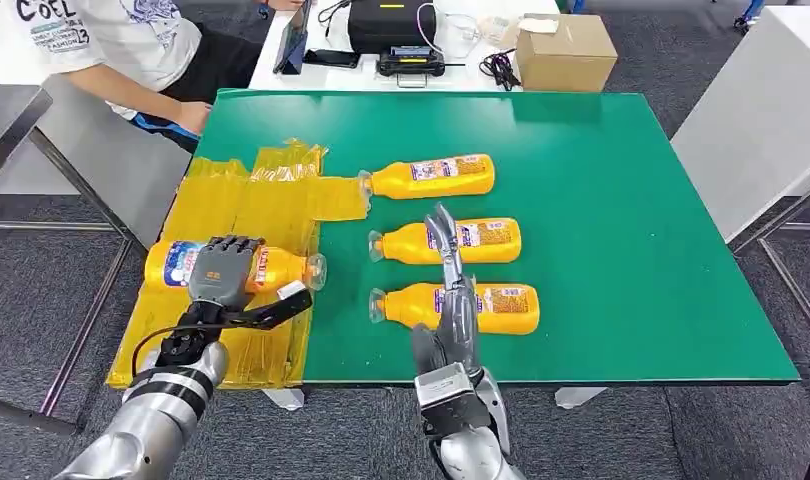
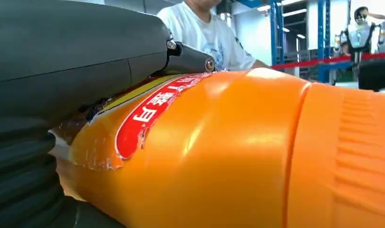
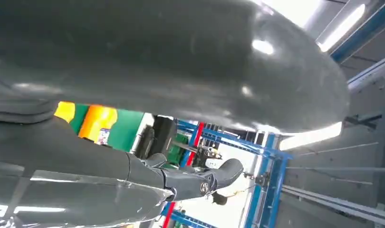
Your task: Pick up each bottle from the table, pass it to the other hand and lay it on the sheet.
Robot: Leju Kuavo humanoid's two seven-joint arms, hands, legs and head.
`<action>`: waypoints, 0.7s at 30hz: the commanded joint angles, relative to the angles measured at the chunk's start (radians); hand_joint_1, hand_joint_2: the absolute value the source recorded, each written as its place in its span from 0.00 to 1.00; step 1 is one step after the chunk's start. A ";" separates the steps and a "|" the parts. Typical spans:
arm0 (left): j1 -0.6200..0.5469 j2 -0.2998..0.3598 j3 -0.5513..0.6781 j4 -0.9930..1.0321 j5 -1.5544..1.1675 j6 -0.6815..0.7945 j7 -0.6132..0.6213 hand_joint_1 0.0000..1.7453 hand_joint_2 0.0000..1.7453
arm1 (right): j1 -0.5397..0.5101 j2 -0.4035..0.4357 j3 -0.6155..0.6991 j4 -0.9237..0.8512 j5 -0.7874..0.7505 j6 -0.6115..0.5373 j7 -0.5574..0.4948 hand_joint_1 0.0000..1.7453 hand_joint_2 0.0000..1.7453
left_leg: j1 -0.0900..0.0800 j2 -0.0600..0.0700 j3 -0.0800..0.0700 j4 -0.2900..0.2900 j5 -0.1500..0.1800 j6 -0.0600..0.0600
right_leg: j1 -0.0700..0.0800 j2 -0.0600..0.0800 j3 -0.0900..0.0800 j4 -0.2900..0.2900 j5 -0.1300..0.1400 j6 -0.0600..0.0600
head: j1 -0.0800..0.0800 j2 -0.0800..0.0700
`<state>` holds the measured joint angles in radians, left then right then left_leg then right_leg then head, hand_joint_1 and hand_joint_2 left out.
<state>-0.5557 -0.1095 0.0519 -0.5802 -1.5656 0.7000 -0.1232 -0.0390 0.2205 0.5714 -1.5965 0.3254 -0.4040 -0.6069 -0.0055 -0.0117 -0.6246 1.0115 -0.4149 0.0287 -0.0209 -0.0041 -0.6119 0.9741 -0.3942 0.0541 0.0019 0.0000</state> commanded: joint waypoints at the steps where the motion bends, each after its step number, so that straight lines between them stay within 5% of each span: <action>1: -0.076 0.048 -0.051 0.133 -0.002 -0.002 0.005 1.00 1.00 | -0.013 -0.011 -0.014 0.006 -0.005 0.002 0.004 0.00 0.00 | 0.001 0.001 0.003 0.000 -0.002 -0.001 | 0.001 0.000 0.003 0.000 -0.001 -0.002 | 0.000 0.000; 9: -0.123 0.075 -0.100 0.196 -0.004 -0.094 0.081 1.00 1.00 | -0.010 -0.006 -0.013 0.019 -0.004 0.037 0.014 0.00 0.00 | 0.002 0.000 0.004 0.001 -0.002 -0.002 | 0.002 0.000 0.004 0.000 -0.002 -0.003 | 0.000 0.000; 16: -0.149 0.054 0.002 0.221 0.147 -0.281 -0.005 0.95 1.00 | -0.004 0.002 -0.021 0.046 -0.004 0.067 0.027 0.00 0.00 | 0.002 0.001 0.003 0.000 -0.002 -0.001 | 0.002 0.000 0.003 -0.001 -0.001 -0.002 | 0.000 0.000; 18: -0.151 0.036 0.074 0.215 0.273 -0.413 -0.079 0.09 1.00 | -0.004 0.007 -0.032 0.057 -0.003 0.080 0.036 0.00 0.00 | 0.001 0.001 0.003 0.000 -0.002 -0.001 | 0.002 0.000 0.003 -0.001 -0.001 -0.002 | 0.000 0.000; 19: -0.155 0.033 0.088 0.225 0.320 -0.505 -0.096 0.00 1.00 | -0.007 0.009 -0.036 0.070 -0.008 0.092 0.038 0.00 0.00 | 0.002 0.001 0.005 0.000 -0.003 -0.002 | 0.002 0.001 0.005 -0.001 -0.002 -0.002 | 0.000 0.000; 21: -0.148 0.035 0.103 0.223 0.374 -0.572 -0.117 0.00 1.00 | -0.013 0.015 -0.045 0.090 -0.014 0.098 0.039 0.00 0.00 | 0.002 0.000 0.005 0.000 -0.002 -0.002 | 0.002 0.000 0.006 -0.001 -0.002 -0.002 | 0.000 0.000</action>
<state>-0.6515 -0.0607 0.0290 -0.4543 -1.3808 0.3927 -0.1504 -0.0288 0.2281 0.5669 -1.5961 0.3239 -0.3335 -0.5795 -0.0054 -0.0131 -0.6247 1.0115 -0.4150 0.0286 -0.0208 -0.0045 -0.6117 0.9739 -0.3943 0.0540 0.0019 0.0000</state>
